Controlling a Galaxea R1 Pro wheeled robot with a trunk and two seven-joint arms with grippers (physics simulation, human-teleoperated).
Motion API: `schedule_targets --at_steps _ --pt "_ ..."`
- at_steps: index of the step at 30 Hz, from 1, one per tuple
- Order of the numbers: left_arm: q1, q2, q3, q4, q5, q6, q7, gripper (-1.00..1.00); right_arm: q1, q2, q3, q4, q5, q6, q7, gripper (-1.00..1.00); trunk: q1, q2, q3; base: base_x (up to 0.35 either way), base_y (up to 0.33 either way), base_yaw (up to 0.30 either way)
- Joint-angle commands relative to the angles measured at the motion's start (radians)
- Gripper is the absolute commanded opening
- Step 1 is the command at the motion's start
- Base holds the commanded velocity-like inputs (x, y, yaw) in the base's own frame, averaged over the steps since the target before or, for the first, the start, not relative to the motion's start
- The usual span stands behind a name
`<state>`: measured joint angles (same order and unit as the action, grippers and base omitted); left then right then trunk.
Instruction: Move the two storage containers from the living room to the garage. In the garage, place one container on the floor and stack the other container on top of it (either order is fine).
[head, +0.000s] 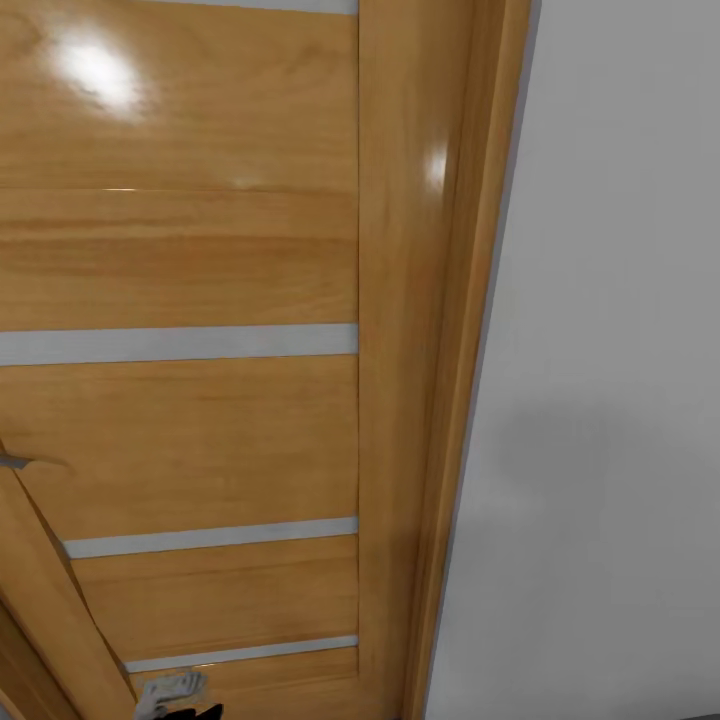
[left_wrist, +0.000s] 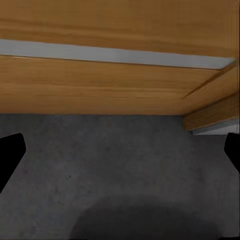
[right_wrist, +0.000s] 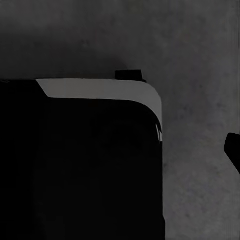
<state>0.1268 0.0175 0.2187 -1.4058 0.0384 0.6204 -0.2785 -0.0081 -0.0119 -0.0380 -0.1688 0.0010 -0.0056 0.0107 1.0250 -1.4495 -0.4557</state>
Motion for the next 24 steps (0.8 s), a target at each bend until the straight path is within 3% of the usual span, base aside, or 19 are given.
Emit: schedule_targets --at_steps 1,7,10,16,24 --pt "0.001 0.001 0.011 -0.012 0.004 0.012 -0.013 1.00 0.000 0.000 -0.004 -0.003 0.000 -0.001 0.001 1.00 0.000 0.000 -0.001 0.000 0.000 0.000" --pt "0.003 0.016 0.101 -0.102 0.004 0.036 -0.094 1.00 -0.001 0.001 -0.004 -0.016 -0.001 -0.001 0.001 1.00 0.000 0.000 -0.001 0.000 0.000 0.000" --pt "0.003 0.017 0.129 -0.137 0.004 0.068 -0.130 1.00 -0.002 0.000 -0.003 -0.018 -0.001 -0.001 0.001 1.00 0.000 0.000 -0.001 0.000 0.000 0.000" --pt "0.000 0.029 0.148 -0.173 0.006 0.100 -0.171 1.00 -0.011 -0.001 -0.003 -0.020 -0.001 0.000 0.000 1.00 0.000 0.000 -0.001 0.000 0.000 0.000" --pt "-0.047 0.121 0.182 -0.185 0.039 0.169 -0.248 1.00 -0.018 0.001 -0.003 -0.020 0.000 0.001 -0.001 1.00 0.000 0.000 -0.001 0.000 0.000 0.000"
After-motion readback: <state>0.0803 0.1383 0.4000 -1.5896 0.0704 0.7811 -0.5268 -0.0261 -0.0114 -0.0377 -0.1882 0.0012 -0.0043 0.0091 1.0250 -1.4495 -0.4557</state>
